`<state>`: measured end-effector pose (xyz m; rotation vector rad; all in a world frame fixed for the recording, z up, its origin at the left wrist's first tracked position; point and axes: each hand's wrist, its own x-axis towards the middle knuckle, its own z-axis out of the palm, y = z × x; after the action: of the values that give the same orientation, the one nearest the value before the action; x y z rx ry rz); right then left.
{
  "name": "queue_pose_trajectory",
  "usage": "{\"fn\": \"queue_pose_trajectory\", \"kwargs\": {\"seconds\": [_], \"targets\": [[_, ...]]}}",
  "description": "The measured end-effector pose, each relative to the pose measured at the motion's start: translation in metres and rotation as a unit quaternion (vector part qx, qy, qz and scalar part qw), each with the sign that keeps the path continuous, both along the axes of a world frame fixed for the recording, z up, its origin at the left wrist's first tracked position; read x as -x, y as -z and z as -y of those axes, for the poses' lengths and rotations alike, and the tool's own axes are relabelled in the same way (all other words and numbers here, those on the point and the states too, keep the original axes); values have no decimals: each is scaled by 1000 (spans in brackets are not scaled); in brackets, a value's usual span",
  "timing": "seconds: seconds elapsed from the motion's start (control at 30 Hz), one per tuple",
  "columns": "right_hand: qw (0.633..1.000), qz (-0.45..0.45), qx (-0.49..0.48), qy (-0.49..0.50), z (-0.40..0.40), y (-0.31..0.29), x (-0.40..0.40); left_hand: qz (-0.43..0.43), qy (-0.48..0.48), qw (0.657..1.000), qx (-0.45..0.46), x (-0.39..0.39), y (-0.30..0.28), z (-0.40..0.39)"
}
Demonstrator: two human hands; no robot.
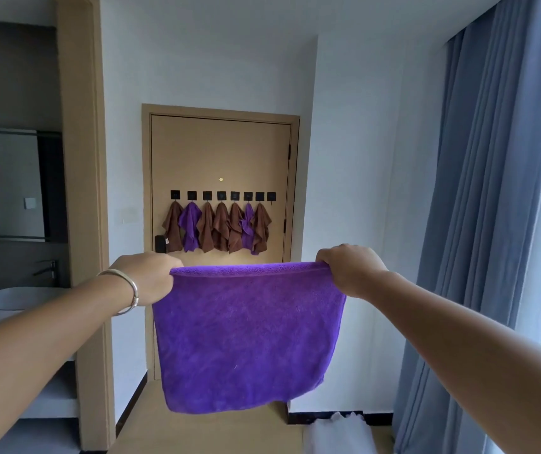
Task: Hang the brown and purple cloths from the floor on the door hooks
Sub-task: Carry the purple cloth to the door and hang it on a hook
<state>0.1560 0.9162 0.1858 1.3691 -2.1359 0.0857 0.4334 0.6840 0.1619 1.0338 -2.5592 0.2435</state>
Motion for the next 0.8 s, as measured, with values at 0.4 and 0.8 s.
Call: {"fn": "queue_pose_trajectory", "kwargs": {"seconds": [0.4, 0.8], "targets": [[1000, 4, 3, -4, 102, 10, 101, 2, -19, 1000, -1, 97, -1, 82], [1000, 4, 13, -19, 212, -16, 249, -1, -59, 998, 35, 236, -23, 176]]}}
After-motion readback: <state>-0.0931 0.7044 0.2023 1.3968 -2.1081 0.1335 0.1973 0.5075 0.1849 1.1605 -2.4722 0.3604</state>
